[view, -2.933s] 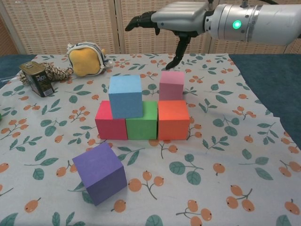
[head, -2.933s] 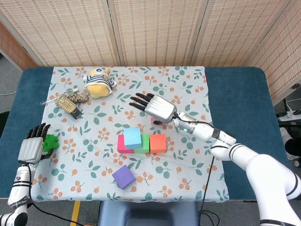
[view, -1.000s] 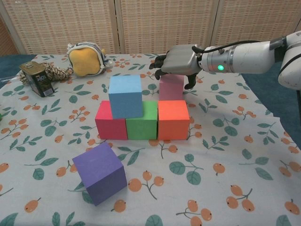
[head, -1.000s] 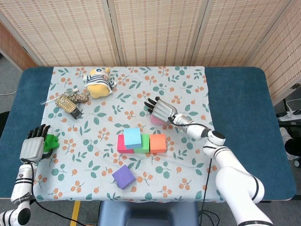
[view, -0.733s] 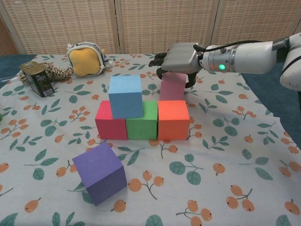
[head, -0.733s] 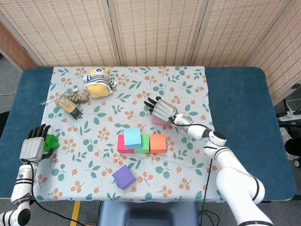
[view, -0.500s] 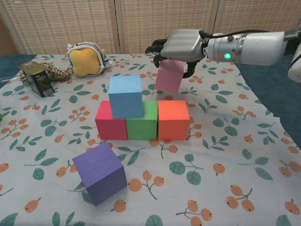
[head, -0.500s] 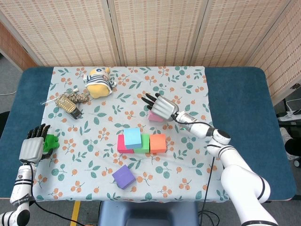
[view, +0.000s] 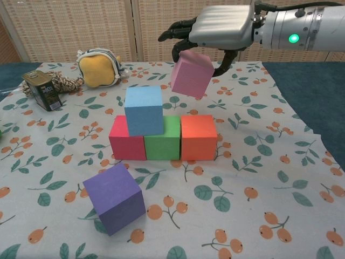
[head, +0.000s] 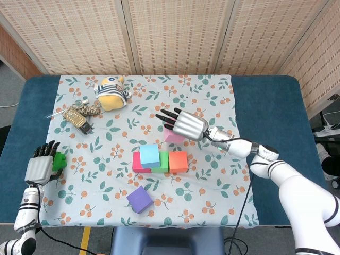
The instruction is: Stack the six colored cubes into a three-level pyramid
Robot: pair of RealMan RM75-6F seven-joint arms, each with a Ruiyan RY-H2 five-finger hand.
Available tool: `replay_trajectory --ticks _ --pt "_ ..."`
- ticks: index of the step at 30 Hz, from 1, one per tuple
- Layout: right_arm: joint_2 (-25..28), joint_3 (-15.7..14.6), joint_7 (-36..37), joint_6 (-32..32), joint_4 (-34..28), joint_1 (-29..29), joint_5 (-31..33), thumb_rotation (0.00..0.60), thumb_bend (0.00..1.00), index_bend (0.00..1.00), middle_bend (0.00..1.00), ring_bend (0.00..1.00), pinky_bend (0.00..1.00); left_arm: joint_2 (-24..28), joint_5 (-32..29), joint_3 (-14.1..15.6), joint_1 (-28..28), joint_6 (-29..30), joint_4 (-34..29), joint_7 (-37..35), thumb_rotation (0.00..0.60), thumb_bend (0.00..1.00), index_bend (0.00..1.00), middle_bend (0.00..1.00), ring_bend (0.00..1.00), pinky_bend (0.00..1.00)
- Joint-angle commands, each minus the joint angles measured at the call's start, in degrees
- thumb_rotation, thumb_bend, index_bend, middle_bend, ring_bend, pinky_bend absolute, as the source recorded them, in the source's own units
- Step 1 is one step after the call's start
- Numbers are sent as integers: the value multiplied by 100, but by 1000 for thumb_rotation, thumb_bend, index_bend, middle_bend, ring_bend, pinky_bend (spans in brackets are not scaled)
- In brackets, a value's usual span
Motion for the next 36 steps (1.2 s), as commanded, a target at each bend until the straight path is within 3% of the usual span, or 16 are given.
replay_trajectory --ticks 1,14,36 --pt "465 -12 -431 70 -836 -4 -153 600 215 470 0 2 324 2 18 12 -4 -9 -12 -3 600 348 0 0 0 110" --pt "833 89 -1218 -469 -2066 44 -232 600 215 463 0 9 324 125 147 30 62 93 -130 -175 600 347 0 0 0 110" --pt "996 212 -1644 -835 -2650 -70 -269 600 215 461 0 9 325 195 233 51 90 127 -213 -251 600 348 0 0 0 110"
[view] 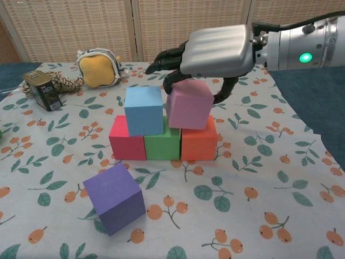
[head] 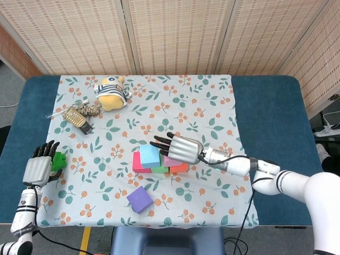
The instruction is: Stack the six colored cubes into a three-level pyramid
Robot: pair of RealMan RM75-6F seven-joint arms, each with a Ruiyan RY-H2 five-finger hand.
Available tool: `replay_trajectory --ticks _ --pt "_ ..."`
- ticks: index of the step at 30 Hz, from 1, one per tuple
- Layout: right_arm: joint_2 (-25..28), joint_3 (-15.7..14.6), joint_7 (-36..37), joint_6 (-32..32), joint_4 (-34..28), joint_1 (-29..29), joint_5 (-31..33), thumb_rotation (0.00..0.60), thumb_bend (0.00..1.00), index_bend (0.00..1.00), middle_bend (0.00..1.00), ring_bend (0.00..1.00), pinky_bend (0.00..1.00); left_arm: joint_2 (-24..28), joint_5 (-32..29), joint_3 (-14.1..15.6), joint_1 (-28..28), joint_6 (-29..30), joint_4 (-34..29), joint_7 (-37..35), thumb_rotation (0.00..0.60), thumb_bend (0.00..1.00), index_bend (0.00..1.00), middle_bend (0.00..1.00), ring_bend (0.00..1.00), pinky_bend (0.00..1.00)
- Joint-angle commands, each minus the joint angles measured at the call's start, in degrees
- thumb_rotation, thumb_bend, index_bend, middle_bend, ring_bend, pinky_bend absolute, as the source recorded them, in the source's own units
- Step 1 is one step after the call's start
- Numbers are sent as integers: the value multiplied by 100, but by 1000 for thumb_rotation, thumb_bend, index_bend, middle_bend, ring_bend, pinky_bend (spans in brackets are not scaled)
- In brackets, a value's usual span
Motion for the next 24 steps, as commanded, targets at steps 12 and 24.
replay_trajectory --ticks 12,24 --pt "160 162 -449 -293 -431 -62 90 600 215 468 0 9 324 46 54 15 17 21 -57 -50 600 347 0 0 0 110" --pt "141 300 -815 -485 -620 -135 198 600 215 420 0 9 325 85 101 26 31 42 -107 -88 600 347 0 0 0 111"
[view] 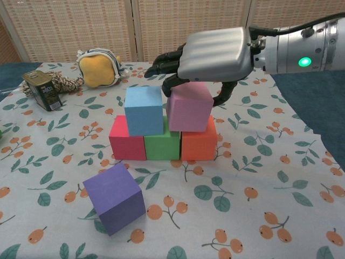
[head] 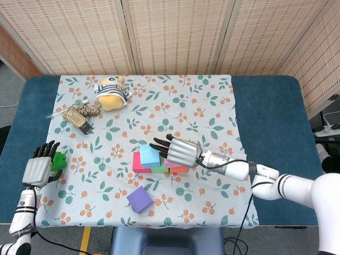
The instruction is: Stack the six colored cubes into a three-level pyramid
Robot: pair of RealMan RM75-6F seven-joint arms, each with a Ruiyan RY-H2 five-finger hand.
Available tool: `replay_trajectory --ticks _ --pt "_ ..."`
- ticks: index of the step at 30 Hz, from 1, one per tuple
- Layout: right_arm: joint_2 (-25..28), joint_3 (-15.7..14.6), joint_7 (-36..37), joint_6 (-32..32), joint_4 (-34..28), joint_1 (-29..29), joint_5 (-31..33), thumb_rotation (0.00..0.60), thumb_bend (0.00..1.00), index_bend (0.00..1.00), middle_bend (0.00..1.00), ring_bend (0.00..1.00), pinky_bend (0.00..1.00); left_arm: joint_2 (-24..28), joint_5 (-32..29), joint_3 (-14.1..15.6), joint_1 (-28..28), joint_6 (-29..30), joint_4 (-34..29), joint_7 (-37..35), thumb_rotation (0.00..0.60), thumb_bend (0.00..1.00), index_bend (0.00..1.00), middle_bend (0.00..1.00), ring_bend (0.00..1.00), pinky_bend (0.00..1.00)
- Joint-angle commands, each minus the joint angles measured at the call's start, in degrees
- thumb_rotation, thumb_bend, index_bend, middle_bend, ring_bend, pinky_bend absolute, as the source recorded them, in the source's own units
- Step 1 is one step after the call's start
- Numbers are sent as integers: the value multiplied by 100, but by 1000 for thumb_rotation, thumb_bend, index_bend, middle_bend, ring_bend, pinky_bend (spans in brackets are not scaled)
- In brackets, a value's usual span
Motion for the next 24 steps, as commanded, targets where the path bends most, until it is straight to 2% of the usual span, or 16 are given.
replay_trajectory --ticks 1,24 --pt "-14 29 -71 -37 -23 -14 15 600 214 409 0 9 325 4 1 3 0 -5 -6 1 600 348 0 0 0 110" --pt "-44 91 -73 -79 -11 -57 -72 600 177 294 0 9 337 27 12 9 11 -6 -26 -12 600 348 0 0 0 112"
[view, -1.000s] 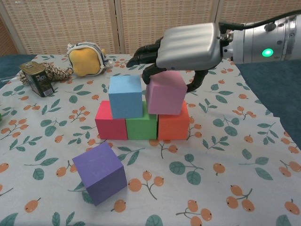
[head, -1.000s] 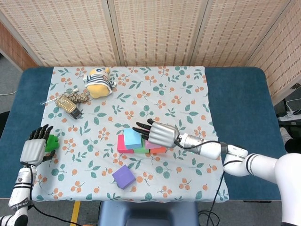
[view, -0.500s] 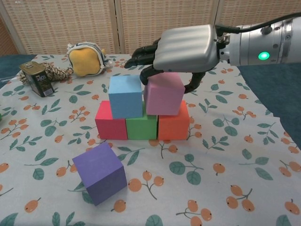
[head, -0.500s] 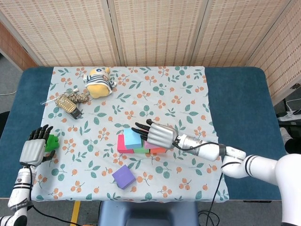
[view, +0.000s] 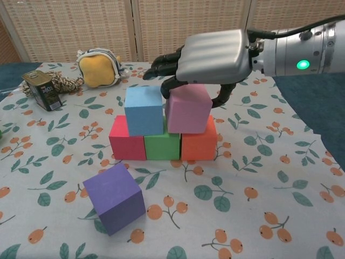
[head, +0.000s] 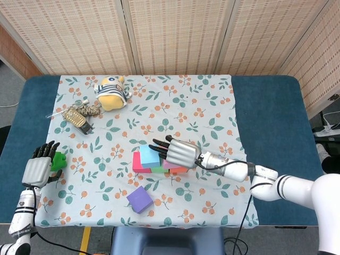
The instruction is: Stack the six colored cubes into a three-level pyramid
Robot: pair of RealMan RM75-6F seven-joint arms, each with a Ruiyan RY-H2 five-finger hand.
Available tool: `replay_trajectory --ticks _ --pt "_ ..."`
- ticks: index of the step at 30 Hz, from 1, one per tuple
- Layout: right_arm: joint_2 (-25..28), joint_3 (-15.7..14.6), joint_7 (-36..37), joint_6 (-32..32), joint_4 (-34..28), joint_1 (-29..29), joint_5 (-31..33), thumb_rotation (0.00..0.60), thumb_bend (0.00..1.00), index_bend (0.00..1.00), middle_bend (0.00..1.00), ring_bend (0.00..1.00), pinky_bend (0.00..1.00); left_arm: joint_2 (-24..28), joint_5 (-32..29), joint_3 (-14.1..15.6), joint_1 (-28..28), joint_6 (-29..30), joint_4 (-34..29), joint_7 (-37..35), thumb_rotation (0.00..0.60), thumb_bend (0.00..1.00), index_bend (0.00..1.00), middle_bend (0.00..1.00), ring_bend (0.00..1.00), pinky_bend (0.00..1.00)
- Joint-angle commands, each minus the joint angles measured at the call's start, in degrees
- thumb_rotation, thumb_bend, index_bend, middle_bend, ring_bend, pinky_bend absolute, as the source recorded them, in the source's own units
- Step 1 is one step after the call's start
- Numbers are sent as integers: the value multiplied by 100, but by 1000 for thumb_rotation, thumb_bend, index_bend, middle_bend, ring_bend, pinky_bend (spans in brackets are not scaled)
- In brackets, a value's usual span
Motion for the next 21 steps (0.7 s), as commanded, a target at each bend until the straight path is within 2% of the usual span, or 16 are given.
replay_trajectory --ticks 1,21 --pt "-10 -2 3 -14 12 -1 -10 600 175 290 0 9 337 0 -3 -1 0 0 1 5 600 348 0 0 0 111" --pt "14 53 -18 -11 -3 -46 -3 600 93 232 0 9 357 0 -7 0 -1 -1 -15 18 600 349 0 0 0 113"
